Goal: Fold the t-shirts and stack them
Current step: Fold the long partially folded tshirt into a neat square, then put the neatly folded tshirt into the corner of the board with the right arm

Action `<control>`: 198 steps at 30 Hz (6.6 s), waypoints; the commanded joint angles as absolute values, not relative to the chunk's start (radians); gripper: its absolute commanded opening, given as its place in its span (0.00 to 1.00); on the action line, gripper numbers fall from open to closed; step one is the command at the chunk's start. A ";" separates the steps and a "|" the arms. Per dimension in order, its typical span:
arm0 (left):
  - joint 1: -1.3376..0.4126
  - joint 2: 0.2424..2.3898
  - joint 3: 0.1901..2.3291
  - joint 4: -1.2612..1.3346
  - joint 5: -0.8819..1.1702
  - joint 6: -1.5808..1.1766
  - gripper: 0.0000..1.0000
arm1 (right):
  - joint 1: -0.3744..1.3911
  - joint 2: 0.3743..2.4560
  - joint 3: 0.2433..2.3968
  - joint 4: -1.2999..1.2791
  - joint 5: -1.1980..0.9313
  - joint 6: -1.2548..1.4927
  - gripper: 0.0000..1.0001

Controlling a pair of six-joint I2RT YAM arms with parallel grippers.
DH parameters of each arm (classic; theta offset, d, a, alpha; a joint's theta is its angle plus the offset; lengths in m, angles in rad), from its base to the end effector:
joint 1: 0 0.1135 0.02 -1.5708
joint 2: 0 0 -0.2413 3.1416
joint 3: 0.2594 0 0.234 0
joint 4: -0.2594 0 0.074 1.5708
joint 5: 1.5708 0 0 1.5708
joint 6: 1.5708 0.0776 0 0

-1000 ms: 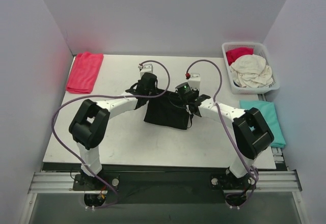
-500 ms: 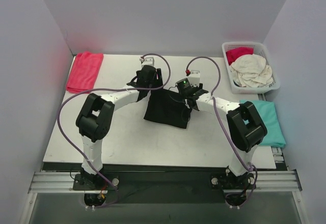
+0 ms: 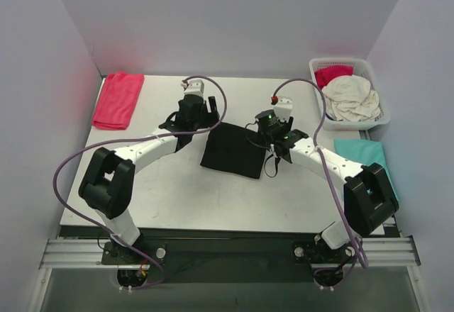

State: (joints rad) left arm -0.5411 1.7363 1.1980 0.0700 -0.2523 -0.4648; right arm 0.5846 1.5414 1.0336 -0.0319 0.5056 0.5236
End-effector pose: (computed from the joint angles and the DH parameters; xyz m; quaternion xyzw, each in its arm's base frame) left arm 0.3681 -0.1986 0.2198 -0.0336 0.8470 -0.1565 0.5069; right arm 0.3222 0.1681 0.2243 0.0976 0.8457 0.0661 0.5204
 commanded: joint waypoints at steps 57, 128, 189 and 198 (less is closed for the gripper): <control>-0.537 1.519 0.948 0.227 -0.236 -0.534 0.78 | 0.480 1.614 0.933 0.089 0.175 0.558 0.66; -0.508 1.358 0.802 0.232 -0.118 -0.607 0.82 | 0.014 1.305 1.044 -0.755 0.426 0.410 0.00; -0.491 1.463 0.821 0.245 -0.084 -0.603 0.83 | -0.329 1.600 1.411 -0.793 0.850 0.525 0.59; -0.492 1.448 0.795 0.273 -0.071 -0.548 0.94 | 0.035 1.441 1.321 -0.683 0.547 0.420 0.58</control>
State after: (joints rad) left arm -0.4953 1.4685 0.7883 0.2012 -0.0826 -0.5858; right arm -0.0643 1.5112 1.3624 -0.7136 0.6807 0.4713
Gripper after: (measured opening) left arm 0.916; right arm 0.581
